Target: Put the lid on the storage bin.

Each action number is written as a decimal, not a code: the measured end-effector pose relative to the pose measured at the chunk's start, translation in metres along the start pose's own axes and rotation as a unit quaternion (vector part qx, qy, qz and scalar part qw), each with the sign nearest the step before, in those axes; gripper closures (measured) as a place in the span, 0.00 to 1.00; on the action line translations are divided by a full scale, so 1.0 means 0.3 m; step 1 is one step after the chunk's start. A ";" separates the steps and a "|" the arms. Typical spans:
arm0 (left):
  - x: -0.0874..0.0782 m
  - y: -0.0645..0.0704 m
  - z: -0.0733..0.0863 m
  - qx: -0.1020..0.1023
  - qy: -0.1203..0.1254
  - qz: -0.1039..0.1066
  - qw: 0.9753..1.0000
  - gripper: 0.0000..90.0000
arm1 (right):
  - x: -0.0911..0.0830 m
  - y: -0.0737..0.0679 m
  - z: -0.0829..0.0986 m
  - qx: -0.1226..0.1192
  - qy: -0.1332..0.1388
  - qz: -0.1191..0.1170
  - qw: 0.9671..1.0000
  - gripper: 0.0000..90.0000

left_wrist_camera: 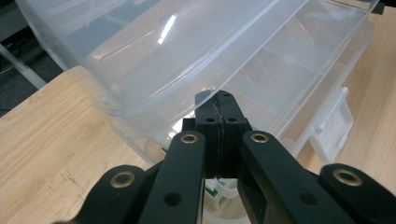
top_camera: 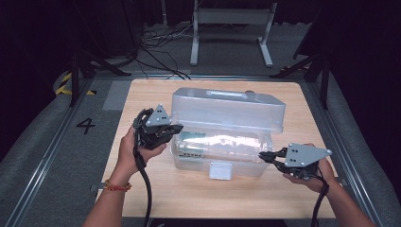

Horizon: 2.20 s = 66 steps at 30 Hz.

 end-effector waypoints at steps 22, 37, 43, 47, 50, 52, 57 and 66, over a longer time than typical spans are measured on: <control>0.024 0.064 0.099 0.001 -0.012 0.018 1.000 1.00 | -0.108 0.061 0.240 0.100 -0.030 0.054 0.993 0.88; 0.036 0.108 0.155 0.010 -0.023 0.026 0.999 1.00 | -0.096 0.053 0.259 0.117 -0.033 0.055 0.991 0.87; 0.053 0.127 0.208 0.002 -0.032 0.034 0.999 1.00 | -0.092 0.047 0.261 0.119 -0.033 0.052 0.991 0.85; 0.040 0.125 0.236 -0.012 -0.025 0.036 0.999 1.00 | -0.086 0.038 0.264 0.121 -0.037 0.047 0.991 0.83; 0.041 0.128 0.261 -0.014 -0.031 0.035 0.999 1.00 | -0.084 0.034 0.262 0.120 -0.036 0.043 0.991 0.82; 0.040 0.131 0.270 -0.014 -0.033 0.031 0.999 1.00 | -0.083 0.033 0.261 0.119 -0.037 0.044 0.991 0.82; 0.027 0.128 0.292 -0.001 -0.039 0.014 0.999 1.00 | -0.086 0.030 0.266 0.120 -0.043 0.045 0.991 0.79; 0.016 0.097 0.409 -0.006 -0.082 -0.017 0.996 0.88 | -0.109 0.041 0.323 0.117 -0.069 0.056 0.989 0.74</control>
Point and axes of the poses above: each handheld gripper's, and its own axes: x roughly forward along the jaws, z roughly out of its underside, y roughly to its right, the point moved 9 cm from there along x, roughly forward along the jaws, and after that the axes turned 14 degrees about z, right-handed, at the moved point
